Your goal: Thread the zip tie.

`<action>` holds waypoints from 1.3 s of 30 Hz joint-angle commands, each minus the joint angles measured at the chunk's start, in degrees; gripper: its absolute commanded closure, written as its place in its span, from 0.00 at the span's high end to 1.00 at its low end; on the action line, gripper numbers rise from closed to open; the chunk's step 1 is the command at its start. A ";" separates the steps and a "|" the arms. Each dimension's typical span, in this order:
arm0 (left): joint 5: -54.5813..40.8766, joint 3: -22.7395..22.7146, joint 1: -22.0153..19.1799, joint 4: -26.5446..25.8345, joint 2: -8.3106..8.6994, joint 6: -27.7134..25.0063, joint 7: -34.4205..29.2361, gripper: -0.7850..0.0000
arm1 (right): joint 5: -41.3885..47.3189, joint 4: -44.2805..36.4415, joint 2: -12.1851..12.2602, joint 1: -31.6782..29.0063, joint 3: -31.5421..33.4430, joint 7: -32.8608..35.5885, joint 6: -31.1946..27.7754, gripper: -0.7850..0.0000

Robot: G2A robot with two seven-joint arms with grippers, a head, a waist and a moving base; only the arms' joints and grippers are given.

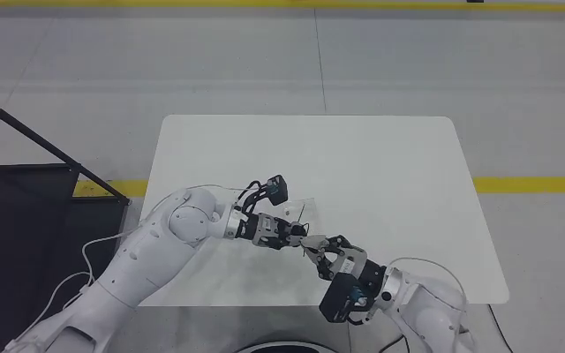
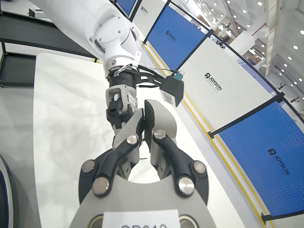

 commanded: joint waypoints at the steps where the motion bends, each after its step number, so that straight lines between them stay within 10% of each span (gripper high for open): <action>1: 0.02 0.02 -0.04 0.05 -0.01 0.13 0.10 0.00 | 0.01 0.04 0.06 0.31 -0.19 0.12 -0.72 0.00; 39: -1.39 1.08 -3.21 1.37 0.10 -1.44 -5.12 0.00 | 2.22 -0.49 1.81 0.01 3.61 -5.03 -4.55 0.00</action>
